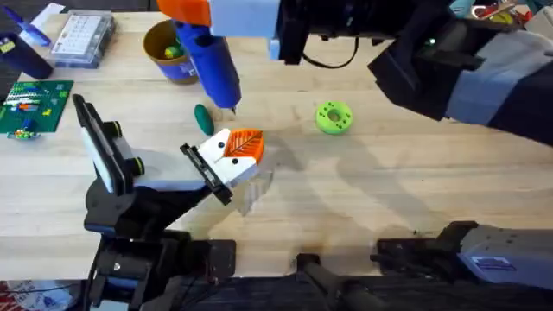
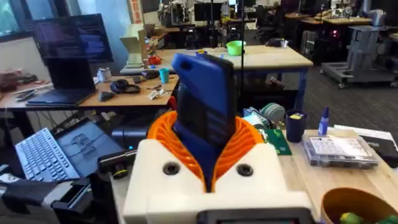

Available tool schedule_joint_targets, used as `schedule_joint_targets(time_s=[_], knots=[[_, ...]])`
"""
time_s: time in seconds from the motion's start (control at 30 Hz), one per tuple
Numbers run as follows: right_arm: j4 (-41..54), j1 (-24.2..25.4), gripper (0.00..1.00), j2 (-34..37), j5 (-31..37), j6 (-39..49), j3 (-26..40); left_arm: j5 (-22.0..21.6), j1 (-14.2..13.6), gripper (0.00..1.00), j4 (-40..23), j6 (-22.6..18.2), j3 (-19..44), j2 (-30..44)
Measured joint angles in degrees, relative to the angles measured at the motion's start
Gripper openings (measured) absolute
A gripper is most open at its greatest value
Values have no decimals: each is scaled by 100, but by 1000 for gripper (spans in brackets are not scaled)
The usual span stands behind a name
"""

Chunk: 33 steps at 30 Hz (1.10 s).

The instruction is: Pick up the gripper from the table and insert it into the empty holder that is missing its gripper. Then pick up a screw, insert it into the mounting hole, and use the screwdriver to tighten it. Finally, clean up the table by picking up the vegetable and placing it into the bucket.

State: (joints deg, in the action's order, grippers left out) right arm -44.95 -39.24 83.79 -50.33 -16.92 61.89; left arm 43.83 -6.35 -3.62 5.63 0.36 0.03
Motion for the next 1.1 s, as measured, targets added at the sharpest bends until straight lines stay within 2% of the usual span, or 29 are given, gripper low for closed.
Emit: schedule_joint_targets(time_s=[0.67, 0.9, 1.1], knots=[[-7, -175, 40, -2, 178, -5, 0, 0, 0, 14, 0, 0, 0, 0], [-9, -265, 40, -2, 673, -5, 0, 0, 0, 14, 0, 0, 0, 0], [-9, -295, 40, -2, 837, -5, 0, 0, 0, 14, 0, 0, 0, 0]])
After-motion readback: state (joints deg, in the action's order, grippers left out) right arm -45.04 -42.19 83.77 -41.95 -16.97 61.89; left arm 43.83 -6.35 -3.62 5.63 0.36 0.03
